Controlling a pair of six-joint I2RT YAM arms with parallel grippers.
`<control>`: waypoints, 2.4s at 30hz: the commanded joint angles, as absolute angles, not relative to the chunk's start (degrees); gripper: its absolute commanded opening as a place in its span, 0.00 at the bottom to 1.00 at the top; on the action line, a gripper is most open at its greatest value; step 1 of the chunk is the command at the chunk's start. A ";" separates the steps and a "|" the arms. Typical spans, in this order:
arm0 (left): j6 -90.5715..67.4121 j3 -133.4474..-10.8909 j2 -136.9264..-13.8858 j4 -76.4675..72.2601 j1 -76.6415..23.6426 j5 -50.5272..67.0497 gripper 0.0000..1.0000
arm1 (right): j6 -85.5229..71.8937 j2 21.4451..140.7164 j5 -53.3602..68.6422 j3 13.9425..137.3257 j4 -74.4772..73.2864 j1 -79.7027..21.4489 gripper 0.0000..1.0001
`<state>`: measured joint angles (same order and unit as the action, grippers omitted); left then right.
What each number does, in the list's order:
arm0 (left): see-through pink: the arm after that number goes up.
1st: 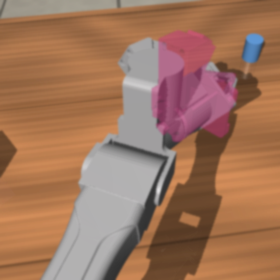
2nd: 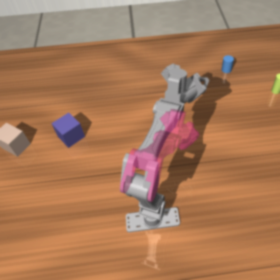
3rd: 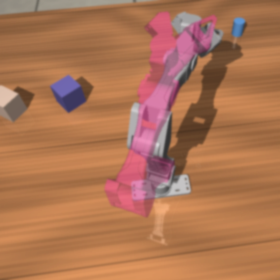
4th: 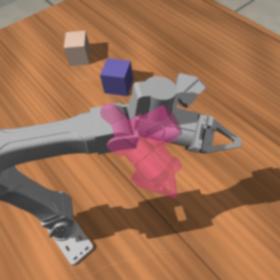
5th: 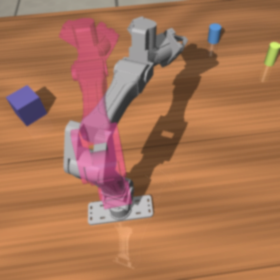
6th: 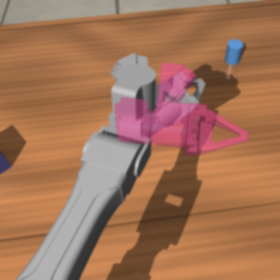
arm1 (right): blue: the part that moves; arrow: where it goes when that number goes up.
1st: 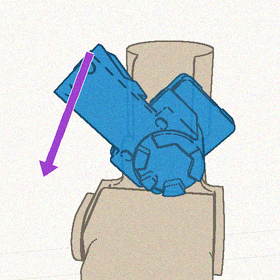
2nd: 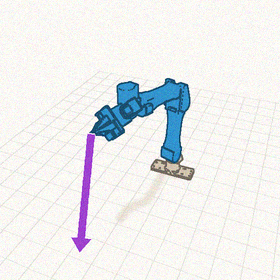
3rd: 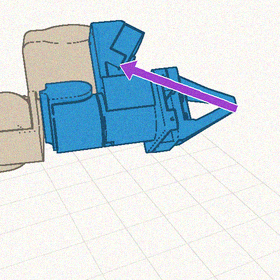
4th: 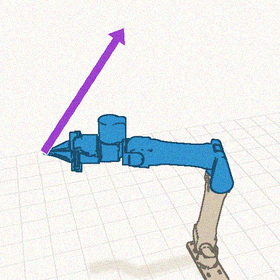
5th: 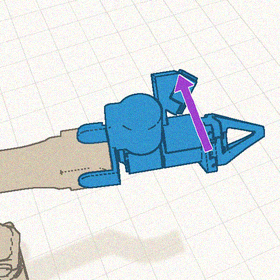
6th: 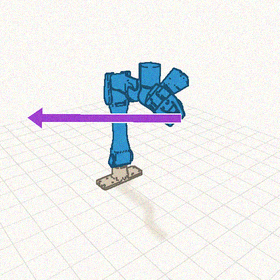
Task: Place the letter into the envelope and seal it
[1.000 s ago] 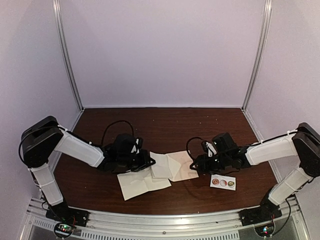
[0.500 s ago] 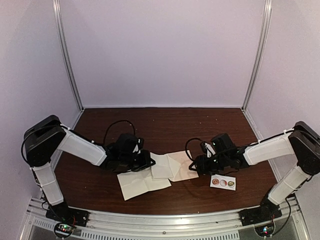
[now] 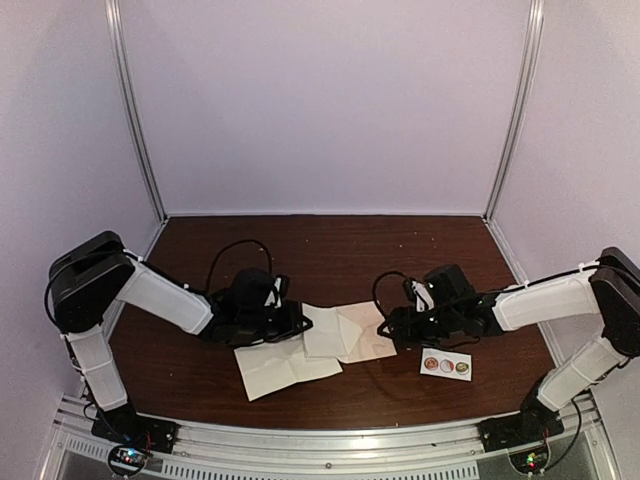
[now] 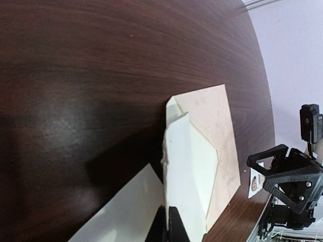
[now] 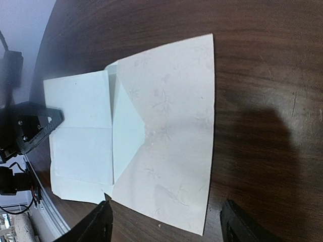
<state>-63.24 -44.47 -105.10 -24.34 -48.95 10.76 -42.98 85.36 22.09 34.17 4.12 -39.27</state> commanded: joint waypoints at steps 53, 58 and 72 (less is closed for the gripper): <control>-47.64 -42.08 -88.89 -44.40 -52.63 26.32 0.22 | -41.27 73.68 29.65 37.83 26.63 -46.76 0.00; -47.57 -41.91 -88.63 -43.80 -52.78 24.99 0.09 | -40.33 73.09 28.51 38.13 24.68 -46.76 0.00; -46.70 -47.34 -88.66 -29.27 -56.09 10.23 0.00 | -39.67 77.24 11.52 45.03 12.25 -51.58 0.00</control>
<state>-46.83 -45.65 -89.97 -32.08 -54.92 15.86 -39.27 75.05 19.57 41.63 15.55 -49.34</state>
